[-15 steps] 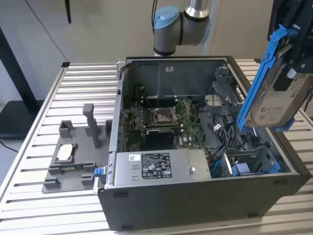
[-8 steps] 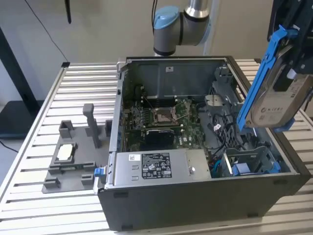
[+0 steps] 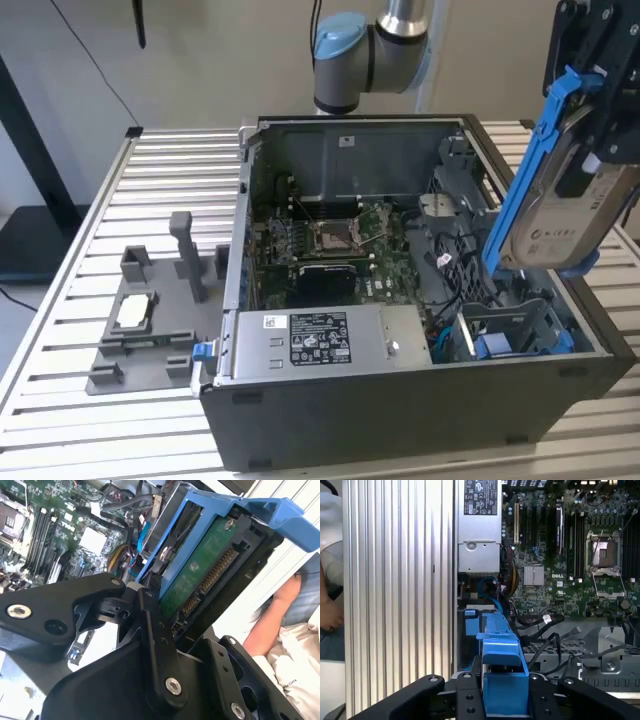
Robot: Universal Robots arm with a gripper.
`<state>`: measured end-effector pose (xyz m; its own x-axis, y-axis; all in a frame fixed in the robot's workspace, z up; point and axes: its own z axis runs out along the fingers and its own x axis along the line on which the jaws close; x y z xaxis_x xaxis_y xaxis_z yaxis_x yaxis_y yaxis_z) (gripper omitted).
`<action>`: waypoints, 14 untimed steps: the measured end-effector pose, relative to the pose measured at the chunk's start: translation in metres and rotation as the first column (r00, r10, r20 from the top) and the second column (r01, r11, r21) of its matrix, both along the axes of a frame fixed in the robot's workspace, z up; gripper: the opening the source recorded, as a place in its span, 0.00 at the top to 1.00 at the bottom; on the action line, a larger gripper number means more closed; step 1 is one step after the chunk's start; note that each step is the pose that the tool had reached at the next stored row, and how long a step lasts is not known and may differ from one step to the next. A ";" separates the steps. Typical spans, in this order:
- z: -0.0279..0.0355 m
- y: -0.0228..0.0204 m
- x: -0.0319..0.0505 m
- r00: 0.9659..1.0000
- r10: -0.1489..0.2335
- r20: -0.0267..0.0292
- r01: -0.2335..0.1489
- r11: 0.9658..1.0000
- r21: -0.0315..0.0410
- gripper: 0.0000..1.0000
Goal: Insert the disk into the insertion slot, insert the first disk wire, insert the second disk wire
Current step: 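Insert the disk into the insertion slot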
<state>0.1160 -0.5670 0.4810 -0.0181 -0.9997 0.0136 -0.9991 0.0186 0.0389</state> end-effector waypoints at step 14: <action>-0.0119 0.0000 0.0001 1.000 0.000 0.000 0.000 1.000 -0.021 0.67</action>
<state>0.1161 -0.5670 0.4691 -0.0181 -0.9992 0.0343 -0.9991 0.0194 0.0385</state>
